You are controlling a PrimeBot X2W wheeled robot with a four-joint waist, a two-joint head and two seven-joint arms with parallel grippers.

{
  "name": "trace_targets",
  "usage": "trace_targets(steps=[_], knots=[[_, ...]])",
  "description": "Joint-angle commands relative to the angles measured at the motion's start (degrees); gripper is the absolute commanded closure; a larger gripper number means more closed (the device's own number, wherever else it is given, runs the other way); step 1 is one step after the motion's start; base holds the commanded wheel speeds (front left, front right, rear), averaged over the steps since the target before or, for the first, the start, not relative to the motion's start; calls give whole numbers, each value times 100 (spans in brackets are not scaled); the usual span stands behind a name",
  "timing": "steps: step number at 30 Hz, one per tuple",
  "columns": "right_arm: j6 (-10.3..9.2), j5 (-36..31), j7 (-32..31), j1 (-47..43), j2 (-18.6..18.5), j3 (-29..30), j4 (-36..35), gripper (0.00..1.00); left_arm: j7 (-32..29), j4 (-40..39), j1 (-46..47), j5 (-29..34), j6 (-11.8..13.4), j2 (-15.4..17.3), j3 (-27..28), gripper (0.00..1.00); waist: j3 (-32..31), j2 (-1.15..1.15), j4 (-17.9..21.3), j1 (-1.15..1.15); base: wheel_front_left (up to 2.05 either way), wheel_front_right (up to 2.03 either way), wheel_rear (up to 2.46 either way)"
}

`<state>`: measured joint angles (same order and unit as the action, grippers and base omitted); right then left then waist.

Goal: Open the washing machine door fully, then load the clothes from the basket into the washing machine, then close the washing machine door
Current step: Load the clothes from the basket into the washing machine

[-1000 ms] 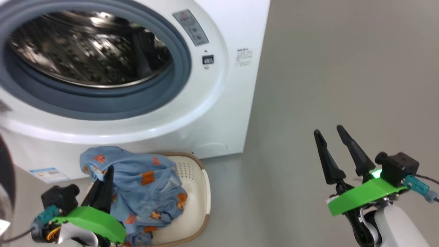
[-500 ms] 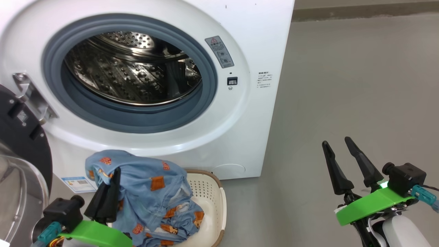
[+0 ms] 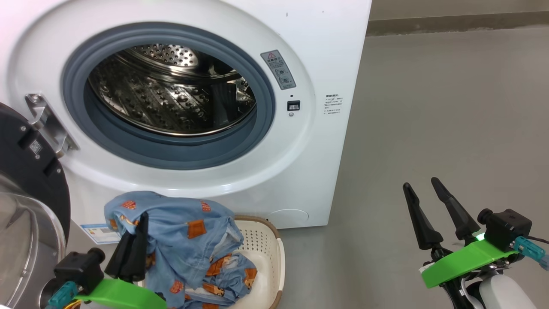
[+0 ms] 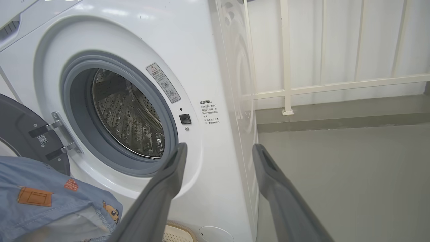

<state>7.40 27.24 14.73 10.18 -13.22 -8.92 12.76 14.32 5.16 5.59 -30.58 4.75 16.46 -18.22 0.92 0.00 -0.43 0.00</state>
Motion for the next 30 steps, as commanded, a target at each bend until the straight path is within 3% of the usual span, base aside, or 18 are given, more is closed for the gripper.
trace_targets(steps=[1, 18, 30], knots=[[9, 4, 27, -4, -86, -140, -123, 0, 67, -115, 253, -32, -19, 107, 240, 100, 15, 0, 10, 0, 0, 0, 0], [9, -32, 27, 216, -121, -290, -208, 0, 67, 507, 1992, 121, -124, 173, 420, 100, 628, 0, 310, 0, 0, 0, 0], [9, -159, 27, 657, 22, -306, -421, 0, 64, 2587, 3913, 139, -702, 138, 352, 100, 1940, 0, 897, 0, 0, 0, 0]])
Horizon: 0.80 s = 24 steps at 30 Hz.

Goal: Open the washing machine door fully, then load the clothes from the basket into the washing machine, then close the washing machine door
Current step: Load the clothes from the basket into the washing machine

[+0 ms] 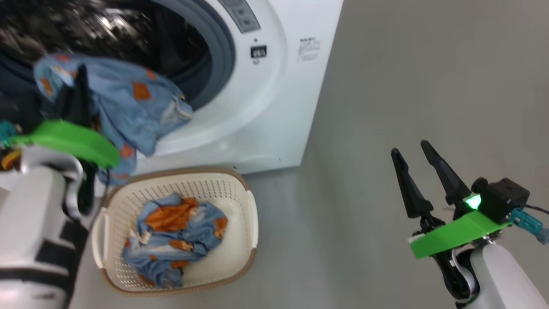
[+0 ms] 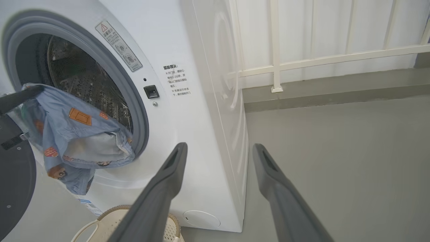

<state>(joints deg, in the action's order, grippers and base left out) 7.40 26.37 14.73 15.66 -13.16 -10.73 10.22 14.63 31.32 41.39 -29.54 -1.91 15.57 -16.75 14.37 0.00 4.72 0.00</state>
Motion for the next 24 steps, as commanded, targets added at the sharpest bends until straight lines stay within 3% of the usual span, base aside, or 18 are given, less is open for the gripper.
trace_targets(steps=[1, 14, 20, 24], knots=[[9, -83, 27, 150, 56, -128, -193, 0, 34, 154, 508, 22, -80, 226, 229, 100, 720, 0, 443, 0, 0, 0, 0], [9, -215, 27, 585, 560, -149, -399, 0, 36, 1746, 2531, 351, -400, 552, 467, 100, 2104, 0, 1181, 0, 0, 0, 0], [9, -234, 27, 658, 676, -173, -434, 0, 36, 1821, 3067, 552, -403, 674, 586, 100, 2383, 0, 1367, 0, 0, 0, 0], [9, -244, 27, 685, 732, -182, -444, 0, 37, 1461, 3366, 778, -205, 735, 867, 100, 2482, 0, 1453, 0, 0, 0, 0]])
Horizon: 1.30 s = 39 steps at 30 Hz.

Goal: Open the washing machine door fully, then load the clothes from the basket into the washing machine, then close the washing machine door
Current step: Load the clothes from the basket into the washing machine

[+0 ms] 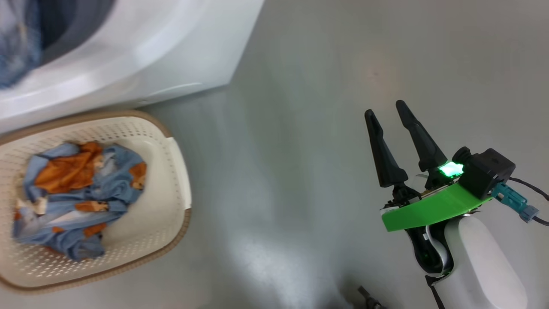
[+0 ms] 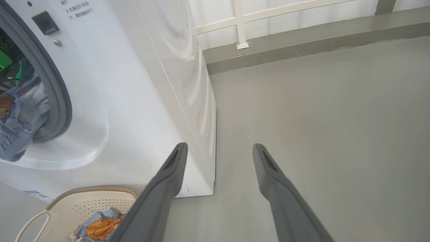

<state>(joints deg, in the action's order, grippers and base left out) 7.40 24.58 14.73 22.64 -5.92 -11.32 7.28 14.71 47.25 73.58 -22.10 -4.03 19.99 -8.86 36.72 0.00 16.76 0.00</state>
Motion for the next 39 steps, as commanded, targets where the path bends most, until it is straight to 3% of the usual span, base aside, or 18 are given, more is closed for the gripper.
trace_targets(steps=[1, 5, 8, 9, 10, 11, 12, 17, 23, 39], knots=[[9, -64, 27, -3, 19, -131, -150, 0, 29, -286, 178, 113, 61, 306, 169, 100, 258, 0, 269, 0, 0, 0, 0], [9, -79, 27, 25, 59, -127, -170, 0, 29, -965, 121, 391, 221, 227, 598, 100, 282, 0, 291, 0, 0, 0, 0], [9, -95, 27, 31, 80, -131, -164, 0, 29, -1062, -51, 545, 192, 96, 778, 100, 259, 0, 253, 0, 0, 0, 0], [9, -99, 27, 39, 84, -146, -158, 0, 29, -1066, -87, 602, 170, 68, 811, 93, 250, 0, 238, 0, 0, 0, 0], [9, -101, 27, 48, 87, -162, -152, 0, 29, -1006, -120, 623, 143, 38, 854, 82, 238, 0, 225, 0, 0, 0, 0], [9, -105, 27, 53, 88, -173, -142, 0, 29, -798, -163, 604, 116, -9, 882, 33, 217, 0, 208, 0, 0, 0, 0], [9, -109, 27, 52, 84, -174, -132, 0, 29, -519, -181, 590, 98, -52, 876, 0, 195, 0, 185, 0, 0, 0, 0], [9, -124, 27, 37, 63, -151, -114, 0, 29, 117, -38, 716, -60, -148, 697, 0, 134, 0, 50, 0, 0, 0, 0], [9, -100, 27, 63, 65, -171, -82, 0, 29, 272, -191, 763, -149, -285, 667, 0, -32, 0, -101, 0, 0, 0, 0], [9, -56, 27, -36, -11, -58, 3, 0, 29, -417, -1464, 760, -273, -465, 792, 0, -539, 0, -445, 0, 0, 0, 0]])
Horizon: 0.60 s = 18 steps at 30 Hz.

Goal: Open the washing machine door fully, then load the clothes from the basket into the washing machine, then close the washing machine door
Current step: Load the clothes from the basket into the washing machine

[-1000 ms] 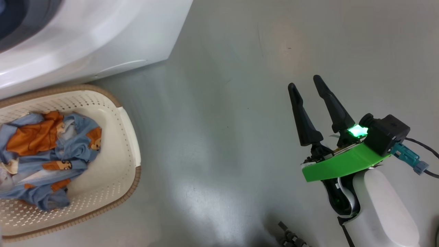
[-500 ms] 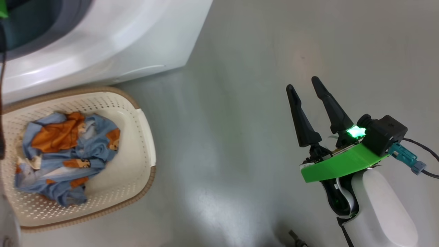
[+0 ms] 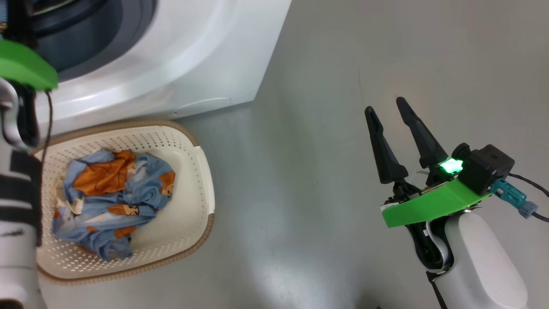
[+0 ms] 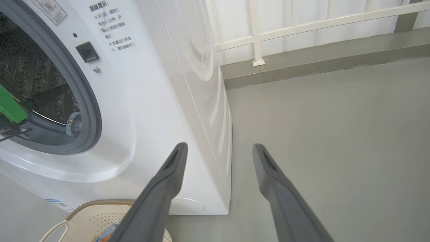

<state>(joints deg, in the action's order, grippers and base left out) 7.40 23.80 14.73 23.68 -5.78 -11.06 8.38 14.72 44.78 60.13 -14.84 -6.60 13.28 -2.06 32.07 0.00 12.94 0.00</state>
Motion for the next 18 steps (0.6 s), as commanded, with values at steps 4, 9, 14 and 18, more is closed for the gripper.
trace_targets(steps=[4, 9, 14, 18], knots=[[9, 31, 27, -168, -63, -47, -105, 0, 28, -385, -478, 0, -32, 184, 153, 0, -180, 0, -121, 0, 0, 0, 0], [9, 36, 27, -211, -117, -16, -94, 0, 28, -834, -1124, -58, -48, 145, 262, 0, -386, 0, -222, 0, 0, 0, 0], [9, 50, 27, -275, -182, -30, -41, 0, 28, -1314, -1805, -72, -55, 61, 362, 0, -669, 0, -345, 0, 0, 0, 0], [9, 76, 27, -349, -247, -43, 19, 0, 28, -1697, -2302, -81, -55, -50, 444, 0, -945, 0, -456, 0, 0, 0, 0]])
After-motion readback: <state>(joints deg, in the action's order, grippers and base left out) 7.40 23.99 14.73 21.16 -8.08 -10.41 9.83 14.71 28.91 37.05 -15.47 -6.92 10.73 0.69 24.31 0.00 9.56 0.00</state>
